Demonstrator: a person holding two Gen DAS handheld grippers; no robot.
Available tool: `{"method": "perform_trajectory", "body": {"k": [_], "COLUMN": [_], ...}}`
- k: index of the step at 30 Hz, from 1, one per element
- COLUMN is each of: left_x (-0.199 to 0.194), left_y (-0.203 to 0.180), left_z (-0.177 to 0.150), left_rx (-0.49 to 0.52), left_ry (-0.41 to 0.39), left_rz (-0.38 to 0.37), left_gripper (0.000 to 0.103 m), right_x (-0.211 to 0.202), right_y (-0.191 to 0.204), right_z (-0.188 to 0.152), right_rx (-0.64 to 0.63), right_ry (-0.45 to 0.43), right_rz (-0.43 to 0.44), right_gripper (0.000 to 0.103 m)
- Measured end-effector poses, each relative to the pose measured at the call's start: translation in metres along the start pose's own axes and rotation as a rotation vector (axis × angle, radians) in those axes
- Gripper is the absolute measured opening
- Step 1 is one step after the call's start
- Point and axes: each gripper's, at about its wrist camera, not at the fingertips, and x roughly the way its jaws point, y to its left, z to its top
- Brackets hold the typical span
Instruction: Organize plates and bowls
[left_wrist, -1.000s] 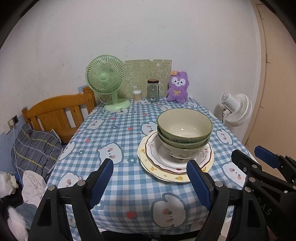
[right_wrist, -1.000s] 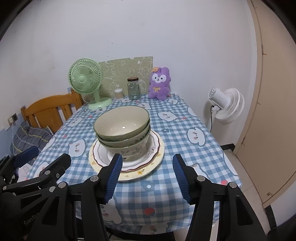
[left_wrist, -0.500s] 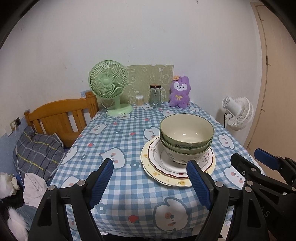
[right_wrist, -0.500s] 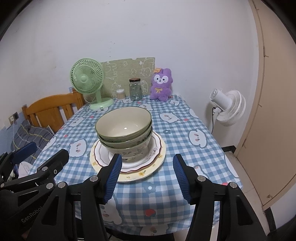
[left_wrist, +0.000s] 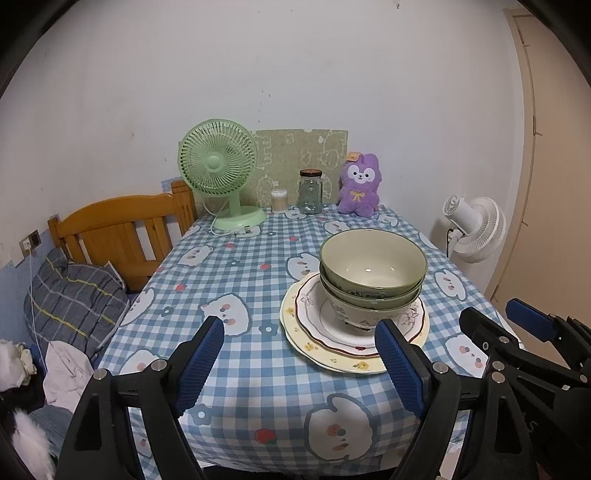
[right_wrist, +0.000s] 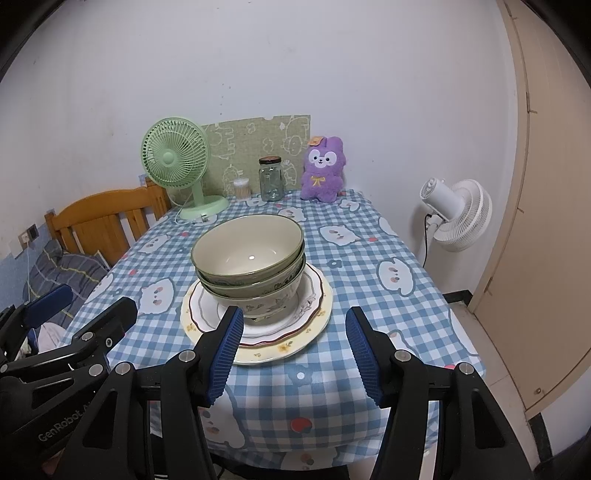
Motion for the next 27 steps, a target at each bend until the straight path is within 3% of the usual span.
{"method": "perform_trajectory", "body": {"k": [27], "left_x": [0.0028], "left_y": [0.0040], "left_z": [-0.0003], "left_rx": [-0.022], "left_ry": [0.017], "left_rz": [0.003], "left_gripper": [0.089], "right_x": [0.0003], "right_y": [0.0013], "right_z": [0.0009], "right_rx": [-0.002], "right_ry": [-0.002], "right_rz": [0.000], "right_gripper": [0.062]}}
